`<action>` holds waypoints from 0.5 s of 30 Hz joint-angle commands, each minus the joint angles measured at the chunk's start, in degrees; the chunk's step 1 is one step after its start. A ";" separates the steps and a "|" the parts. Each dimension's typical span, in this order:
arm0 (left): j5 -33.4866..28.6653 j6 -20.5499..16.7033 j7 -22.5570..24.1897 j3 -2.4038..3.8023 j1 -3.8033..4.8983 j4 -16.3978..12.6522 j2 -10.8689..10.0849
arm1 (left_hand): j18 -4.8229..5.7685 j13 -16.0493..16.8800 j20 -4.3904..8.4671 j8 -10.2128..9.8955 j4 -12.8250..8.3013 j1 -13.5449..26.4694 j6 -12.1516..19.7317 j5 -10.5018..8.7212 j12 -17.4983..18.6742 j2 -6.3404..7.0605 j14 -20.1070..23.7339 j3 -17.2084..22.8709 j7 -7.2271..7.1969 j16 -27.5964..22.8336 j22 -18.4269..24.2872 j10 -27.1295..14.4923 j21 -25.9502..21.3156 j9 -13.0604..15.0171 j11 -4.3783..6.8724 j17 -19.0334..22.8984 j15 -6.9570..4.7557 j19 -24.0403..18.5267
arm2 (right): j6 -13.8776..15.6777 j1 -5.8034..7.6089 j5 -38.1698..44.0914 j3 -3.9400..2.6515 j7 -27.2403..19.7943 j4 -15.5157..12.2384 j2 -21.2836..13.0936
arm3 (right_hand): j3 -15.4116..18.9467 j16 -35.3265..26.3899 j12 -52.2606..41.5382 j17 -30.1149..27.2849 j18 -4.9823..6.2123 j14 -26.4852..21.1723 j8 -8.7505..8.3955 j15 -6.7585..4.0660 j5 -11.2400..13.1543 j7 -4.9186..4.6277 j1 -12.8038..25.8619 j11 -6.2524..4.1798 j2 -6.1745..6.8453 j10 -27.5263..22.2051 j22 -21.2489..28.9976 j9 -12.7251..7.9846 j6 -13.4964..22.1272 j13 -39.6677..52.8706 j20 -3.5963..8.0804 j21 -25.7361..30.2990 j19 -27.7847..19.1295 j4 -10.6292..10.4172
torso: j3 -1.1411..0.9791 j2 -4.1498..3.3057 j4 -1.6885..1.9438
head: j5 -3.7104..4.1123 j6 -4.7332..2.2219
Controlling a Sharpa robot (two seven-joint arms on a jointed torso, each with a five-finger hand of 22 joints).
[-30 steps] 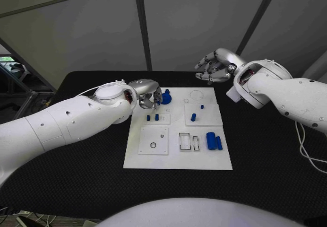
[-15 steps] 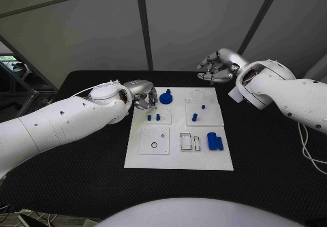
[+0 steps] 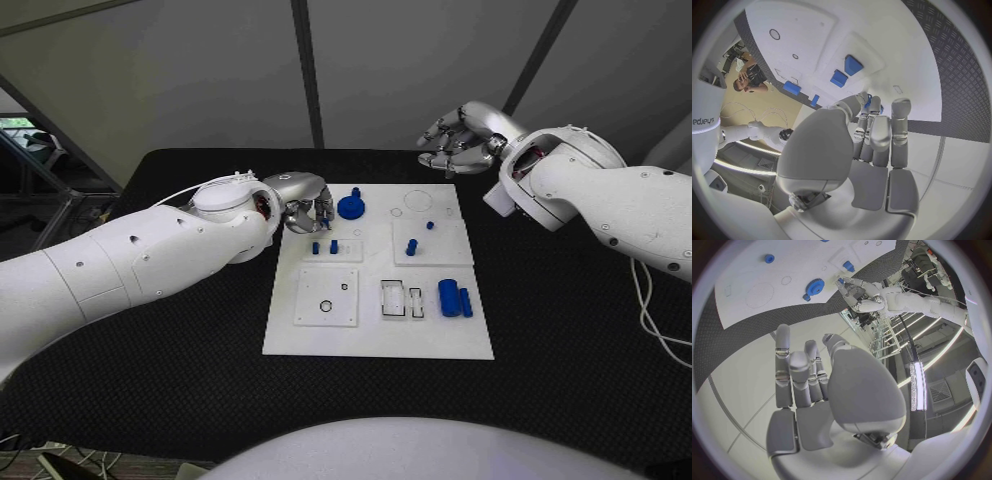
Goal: Assemble the parts on the task board
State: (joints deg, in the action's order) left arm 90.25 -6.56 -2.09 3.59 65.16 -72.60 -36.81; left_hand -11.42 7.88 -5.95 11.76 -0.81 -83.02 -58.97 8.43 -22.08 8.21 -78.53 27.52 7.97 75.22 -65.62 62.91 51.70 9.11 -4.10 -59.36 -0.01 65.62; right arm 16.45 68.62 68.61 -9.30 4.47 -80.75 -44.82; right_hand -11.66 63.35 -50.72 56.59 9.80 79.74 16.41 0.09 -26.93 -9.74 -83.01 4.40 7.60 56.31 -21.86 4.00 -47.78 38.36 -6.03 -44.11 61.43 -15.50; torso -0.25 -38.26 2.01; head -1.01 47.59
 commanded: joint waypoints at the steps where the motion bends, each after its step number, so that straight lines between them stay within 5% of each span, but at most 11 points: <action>1: -0.84 1.32 0.12 0.04 0.04 -0.09 0.13 | 2.75 -0.03 -0.12 -0.21 -0.08 0.48 -0.48 0.11 0.19 0.16 -0.17 0.16 -0.02 -0.18 0.06 0.57 -0.40 -0.08 0.02 0.08 0.04 -0.06 | 0.08 0.10 -0.08 -0.03 -0.15 -0.08 0.01 | -0.42 -0.16 0.28 -0.05 0.73 -0.06 0.30 -0.02 -0.13 0.20 0.03 -0.02 0.52 0.19 0.06 0.00 -0.40 -0.06 -0.03 0.29 0.03 0.04 | 0.02 0.04 0.03 | -0.02 0.11; 15: -2.22 1.52 0.45 0.04 -0.40 0.53 0.77 | 2.69 -0.03 -0.14 -0.43 -0.07 0.64 -0.55 -0.47 0.55 0.15 -0.07 0.14 -0.07 -0.22 0.07 0.68 -0.67 -0.16 0.05 0.20 0.03 -0.33 | 0.11 0.10 -0.08 -0.03 -0.16 -0.09 0.10 | -0.42 -0.16 0.28 -0.05 0.73 -0.06 0.30 -0.02 -0.13 0.20 0.03 -0.02 0.52 0.19 0.06 0.00 -0.40 -0.06 -0.03 0.29 0.03 0.04 | 0.07 0.02 0.01 | 0.00 0.10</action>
State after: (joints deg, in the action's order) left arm 88.67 -5.66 -1.95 3.61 64.74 -72.13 -36.15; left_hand -11.43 7.87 -5.95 11.53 -0.80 -83.02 -59.18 8.16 -21.85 8.21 -78.53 27.51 7.77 75.22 -65.62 63.31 51.38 9.02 -4.09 -59.25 -0.01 65.62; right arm 16.45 68.62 68.61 -9.30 4.48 -80.75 -44.73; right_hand -11.66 63.35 -50.72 56.59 9.80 79.74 16.41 0.09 -26.93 -9.74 -83.01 4.40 7.60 56.31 -21.87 4.00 -47.78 38.36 -6.03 -44.11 61.43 -15.50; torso -0.19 -38.23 2.04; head -0.99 47.66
